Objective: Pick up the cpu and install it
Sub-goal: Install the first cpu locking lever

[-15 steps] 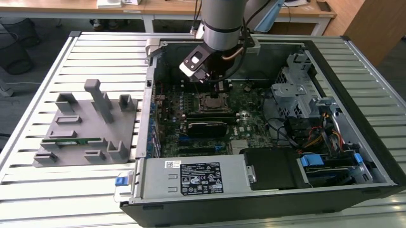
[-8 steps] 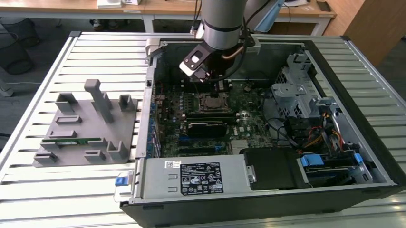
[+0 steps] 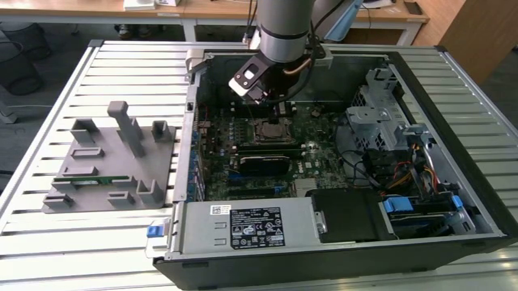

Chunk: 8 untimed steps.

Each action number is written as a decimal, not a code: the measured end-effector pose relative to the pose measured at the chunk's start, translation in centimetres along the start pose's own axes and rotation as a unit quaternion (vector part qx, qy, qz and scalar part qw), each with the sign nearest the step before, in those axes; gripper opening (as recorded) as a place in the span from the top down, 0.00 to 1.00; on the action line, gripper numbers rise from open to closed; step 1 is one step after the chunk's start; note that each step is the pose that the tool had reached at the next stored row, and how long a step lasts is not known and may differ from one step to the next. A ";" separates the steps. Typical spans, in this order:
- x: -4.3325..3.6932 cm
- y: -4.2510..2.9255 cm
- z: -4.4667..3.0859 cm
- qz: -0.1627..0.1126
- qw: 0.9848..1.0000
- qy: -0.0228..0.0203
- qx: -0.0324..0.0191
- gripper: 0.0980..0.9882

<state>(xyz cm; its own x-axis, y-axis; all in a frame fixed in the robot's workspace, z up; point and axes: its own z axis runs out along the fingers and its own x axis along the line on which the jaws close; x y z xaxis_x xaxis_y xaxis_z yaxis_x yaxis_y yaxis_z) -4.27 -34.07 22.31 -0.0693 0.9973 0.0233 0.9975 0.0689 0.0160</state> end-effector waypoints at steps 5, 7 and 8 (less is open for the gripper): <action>0.00 0.00 -0.14 0.000 1.000 0.000 0.000 0.99; 0.01 0.00 -0.20 0.000 1.000 0.000 0.000 0.99; 0.01 0.00 -0.23 0.000 1.000 0.000 0.000 0.99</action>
<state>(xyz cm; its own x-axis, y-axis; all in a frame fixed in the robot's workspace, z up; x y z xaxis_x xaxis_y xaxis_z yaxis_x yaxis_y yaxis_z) -4.27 -34.07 22.55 -0.0692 0.9973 0.0238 0.9975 0.0688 0.0161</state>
